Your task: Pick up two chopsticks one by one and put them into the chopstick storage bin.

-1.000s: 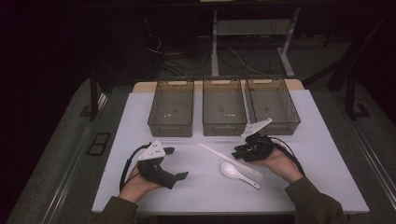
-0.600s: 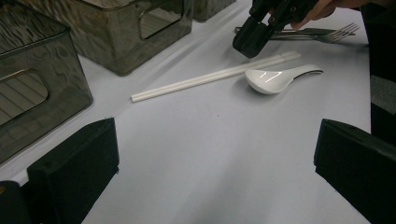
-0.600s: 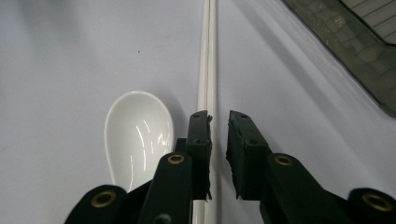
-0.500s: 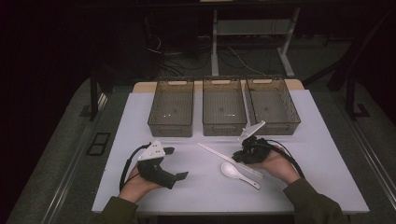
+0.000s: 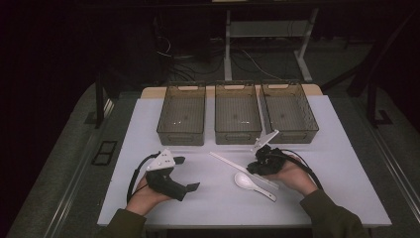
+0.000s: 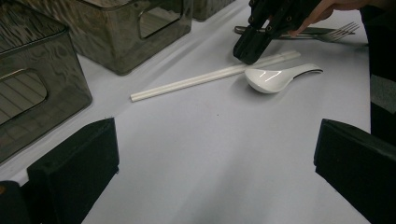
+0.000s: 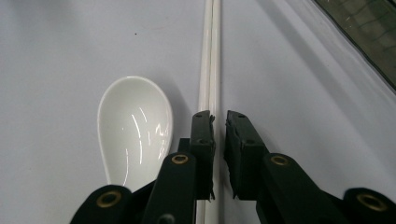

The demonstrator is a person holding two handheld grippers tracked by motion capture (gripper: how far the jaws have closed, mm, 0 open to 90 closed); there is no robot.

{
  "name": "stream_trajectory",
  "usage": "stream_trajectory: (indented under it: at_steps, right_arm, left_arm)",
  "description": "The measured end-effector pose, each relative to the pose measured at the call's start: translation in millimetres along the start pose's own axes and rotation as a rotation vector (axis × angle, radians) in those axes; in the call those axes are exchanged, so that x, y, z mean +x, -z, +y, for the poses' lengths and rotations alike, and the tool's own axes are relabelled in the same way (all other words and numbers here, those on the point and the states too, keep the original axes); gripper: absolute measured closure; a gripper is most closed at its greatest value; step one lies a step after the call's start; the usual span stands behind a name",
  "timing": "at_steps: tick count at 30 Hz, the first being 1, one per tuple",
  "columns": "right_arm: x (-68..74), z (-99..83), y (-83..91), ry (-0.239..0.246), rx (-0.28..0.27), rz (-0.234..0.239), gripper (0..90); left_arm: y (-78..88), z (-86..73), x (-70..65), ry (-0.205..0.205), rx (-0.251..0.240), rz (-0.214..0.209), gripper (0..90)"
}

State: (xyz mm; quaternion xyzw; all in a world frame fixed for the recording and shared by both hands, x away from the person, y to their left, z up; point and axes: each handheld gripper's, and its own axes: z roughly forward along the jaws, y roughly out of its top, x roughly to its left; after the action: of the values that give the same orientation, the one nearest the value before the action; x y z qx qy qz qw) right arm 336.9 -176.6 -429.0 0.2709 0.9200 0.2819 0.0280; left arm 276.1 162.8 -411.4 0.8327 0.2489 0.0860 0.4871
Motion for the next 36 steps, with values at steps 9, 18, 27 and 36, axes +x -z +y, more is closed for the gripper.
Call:
stream_trajectory:
  at_steps: [9, 18, 27, 36]
  right_arm:
    - [-1.9, -1.1, -2.9, 0.016, 0.022, -0.028, 81.9]
    - [-0.7, -2.1, -4.6, 0.046, 0.022, -0.048, 82.9]
    - [3.7, -2.7, -5.0, 0.042, 0.016, -0.061, 84.1]
    - [1.7, -2.9, -4.4, 0.017, 0.012, -0.051, 84.2]
  left_arm:
    - [0.0, 0.0, -0.2, -0.001, 0.001, -0.001, 0.0]
    - [-0.4, -0.1, -0.2, -0.004, 0.000, -0.002, 0.0]
    - [-1.3, -0.2, -0.8, -0.005, 0.006, -0.005, 0.0]
    - [-1.0, -0.2, -1.3, -0.011, 0.004, -0.008, 0.0]
